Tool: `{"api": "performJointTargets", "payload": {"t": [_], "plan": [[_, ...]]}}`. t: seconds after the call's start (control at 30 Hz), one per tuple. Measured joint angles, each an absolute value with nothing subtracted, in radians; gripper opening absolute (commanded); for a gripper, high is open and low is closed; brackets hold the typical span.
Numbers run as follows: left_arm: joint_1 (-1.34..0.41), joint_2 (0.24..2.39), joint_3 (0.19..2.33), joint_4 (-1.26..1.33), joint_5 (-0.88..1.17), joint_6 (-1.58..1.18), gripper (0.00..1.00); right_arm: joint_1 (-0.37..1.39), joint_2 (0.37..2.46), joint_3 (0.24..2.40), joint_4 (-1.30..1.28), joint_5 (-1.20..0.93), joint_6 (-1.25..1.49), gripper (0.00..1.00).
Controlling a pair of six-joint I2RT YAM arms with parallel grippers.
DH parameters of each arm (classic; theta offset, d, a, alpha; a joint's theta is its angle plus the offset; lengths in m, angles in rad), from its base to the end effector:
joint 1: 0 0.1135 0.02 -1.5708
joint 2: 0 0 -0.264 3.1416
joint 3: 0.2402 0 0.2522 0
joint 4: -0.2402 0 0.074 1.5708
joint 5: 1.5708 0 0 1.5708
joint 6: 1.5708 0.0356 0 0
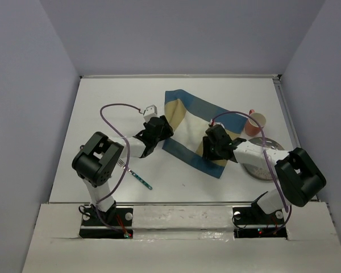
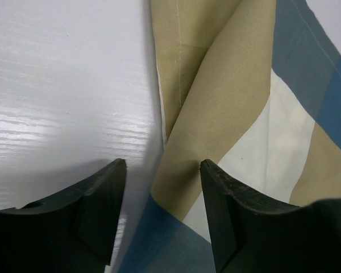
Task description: Set the dinner table for one person
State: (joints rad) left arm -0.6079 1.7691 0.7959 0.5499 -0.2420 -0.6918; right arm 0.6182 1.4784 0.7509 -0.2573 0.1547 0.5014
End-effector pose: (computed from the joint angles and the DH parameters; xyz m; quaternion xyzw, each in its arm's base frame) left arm 0.2991 -0.1977 0.1590 -0.1004 0.8303 -0.2453 0.4903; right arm 0.2304 0.1571 0.1673 -0.0334 0.9542 0.0902 0.2833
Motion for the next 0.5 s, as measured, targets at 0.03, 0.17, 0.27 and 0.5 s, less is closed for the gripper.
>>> {"api": "performJointTargets", "payload": {"t": [0.03, 0.17, 0.27, 0.5], "plan": [[-0.606, 1.761, 0.788, 0.559, -0.247, -0.697, 0.67, 0.612, 1.482, 0.751, -0.255, 0.154, 0.501, 0.50], [-0.591, 1.756, 0.782, 0.594, -0.250, -0.706, 0.64, 0.600, 1.480, 0.743, -0.243, 0.153, 0.498, 0.49], [-0.574, 1.772, 0.814, 0.593, -0.247, -0.716, 0.61, 0.595, 1.477, 0.733, -0.237, 0.152, 0.496, 0.49], [-0.542, 1.923, 1.032, 0.529, -0.235, -0.711, 0.55, 0.595, 1.430, 0.720, -0.231, 0.145, 0.486, 0.48]]}}
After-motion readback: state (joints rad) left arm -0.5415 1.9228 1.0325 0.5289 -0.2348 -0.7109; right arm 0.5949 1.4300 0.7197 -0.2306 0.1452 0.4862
